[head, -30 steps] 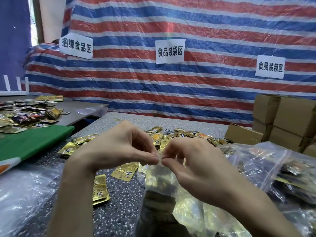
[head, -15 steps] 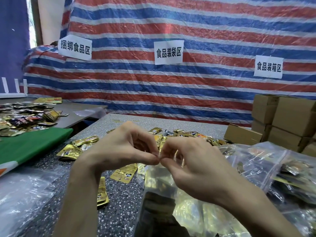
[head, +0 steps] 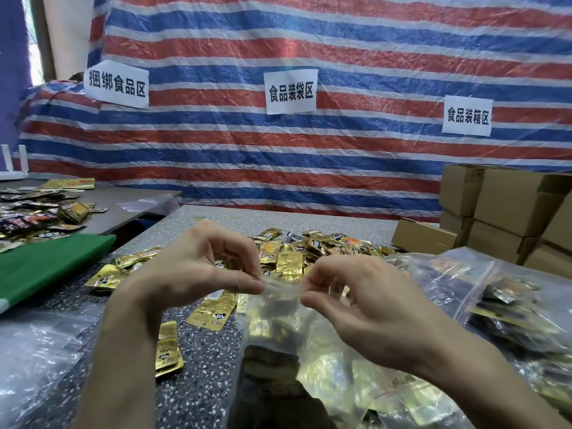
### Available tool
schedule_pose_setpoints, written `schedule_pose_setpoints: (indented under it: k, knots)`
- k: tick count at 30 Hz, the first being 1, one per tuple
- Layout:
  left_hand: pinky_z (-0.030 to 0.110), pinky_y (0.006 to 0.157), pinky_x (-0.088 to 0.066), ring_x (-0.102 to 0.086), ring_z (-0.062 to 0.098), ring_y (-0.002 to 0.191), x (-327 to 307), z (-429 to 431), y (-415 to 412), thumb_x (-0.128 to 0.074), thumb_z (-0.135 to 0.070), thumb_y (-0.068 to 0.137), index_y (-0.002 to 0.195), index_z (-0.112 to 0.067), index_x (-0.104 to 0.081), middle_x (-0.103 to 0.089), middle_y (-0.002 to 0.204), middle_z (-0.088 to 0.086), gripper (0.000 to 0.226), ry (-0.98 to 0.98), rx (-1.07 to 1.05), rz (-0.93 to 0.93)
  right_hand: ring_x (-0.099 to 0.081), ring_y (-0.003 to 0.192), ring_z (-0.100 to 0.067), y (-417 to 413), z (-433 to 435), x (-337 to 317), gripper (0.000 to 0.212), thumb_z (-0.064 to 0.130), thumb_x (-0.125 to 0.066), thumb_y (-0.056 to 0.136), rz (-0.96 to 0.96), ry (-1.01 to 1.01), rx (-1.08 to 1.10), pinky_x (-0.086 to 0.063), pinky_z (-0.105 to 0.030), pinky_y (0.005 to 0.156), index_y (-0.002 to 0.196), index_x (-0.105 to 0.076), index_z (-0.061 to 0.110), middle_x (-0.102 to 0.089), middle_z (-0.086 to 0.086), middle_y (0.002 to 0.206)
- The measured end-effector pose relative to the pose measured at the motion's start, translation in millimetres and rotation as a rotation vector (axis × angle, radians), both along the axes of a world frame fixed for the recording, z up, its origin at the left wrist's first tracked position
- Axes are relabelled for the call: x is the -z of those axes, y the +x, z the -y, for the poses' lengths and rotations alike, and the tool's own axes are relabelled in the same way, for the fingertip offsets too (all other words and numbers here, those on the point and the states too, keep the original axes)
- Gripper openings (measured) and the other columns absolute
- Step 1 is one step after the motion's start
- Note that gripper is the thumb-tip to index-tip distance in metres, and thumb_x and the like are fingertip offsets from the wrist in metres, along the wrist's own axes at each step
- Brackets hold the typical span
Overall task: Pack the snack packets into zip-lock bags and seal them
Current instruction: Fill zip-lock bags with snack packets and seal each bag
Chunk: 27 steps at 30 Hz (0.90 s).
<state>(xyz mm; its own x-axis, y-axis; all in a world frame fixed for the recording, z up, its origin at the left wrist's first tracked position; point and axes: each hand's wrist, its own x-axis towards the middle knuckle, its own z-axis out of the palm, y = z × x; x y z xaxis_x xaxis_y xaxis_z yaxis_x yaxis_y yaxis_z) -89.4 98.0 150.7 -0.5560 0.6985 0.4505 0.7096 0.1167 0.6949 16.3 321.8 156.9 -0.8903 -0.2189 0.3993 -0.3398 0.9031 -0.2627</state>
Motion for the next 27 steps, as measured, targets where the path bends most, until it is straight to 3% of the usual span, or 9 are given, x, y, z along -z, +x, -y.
schedule_pose_setpoints:
  k: [9, 18, 27]
  knots:
    - [0.034, 0.069, -0.054, -0.065, 0.024, 0.074, 0, 1, 0, -0.080, -0.034, 0.069, 0.073, -0.018, -0.076, -0.069, 0.077, 0.010, 0.017, 0.005, 0.005, 0.007, -0.058, 0.085, 0.000, 9, -21, 3, 0.016, 0.050, -0.058, 0.093, 0.015, -0.016, 0.018, -0.051, -0.035, 0.076, 0.091, -0.064, 0.035, -0.065, 0.021, 0.086]
    - [0.022, 0.064, -0.050, -0.065, 0.015, 0.068, 0, 1, 0, -0.081, -0.032, 0.066, 0.073, -0.008, -0.075, -0.069, 0.072, 0.010, 0.026, 0.025, 0.009, 0.032, -0.058, 0.088, 0.002, 19, -40, 7, 0.015, 0.051, -0.057, 0.090, 0.021, -0.043, 0.035, -0.051, -0.038, 0.077, 0.091, -0.062, 0.037, -0.062, 0.030, 0.093]
    - [0.027, 0.068, -0.052, -0.065, 0.020, 0.070, 2, 3, -2, -0.082, -0.032, 0.066, 0.070, -0.012, -0.075, -0.069, 0.070, 0.009, 0.022, 0.045, -0.001, 0.028, -0.058, 0.087, -0.001, 28, -60, 12, 0.016, 0.053, -0.056, 0.088, 0.024, -0.058, 0.036, -0.050, -0.034, 0.074, 0.087, -0.062, 0.039, -0.063, 0.029, 0.091]
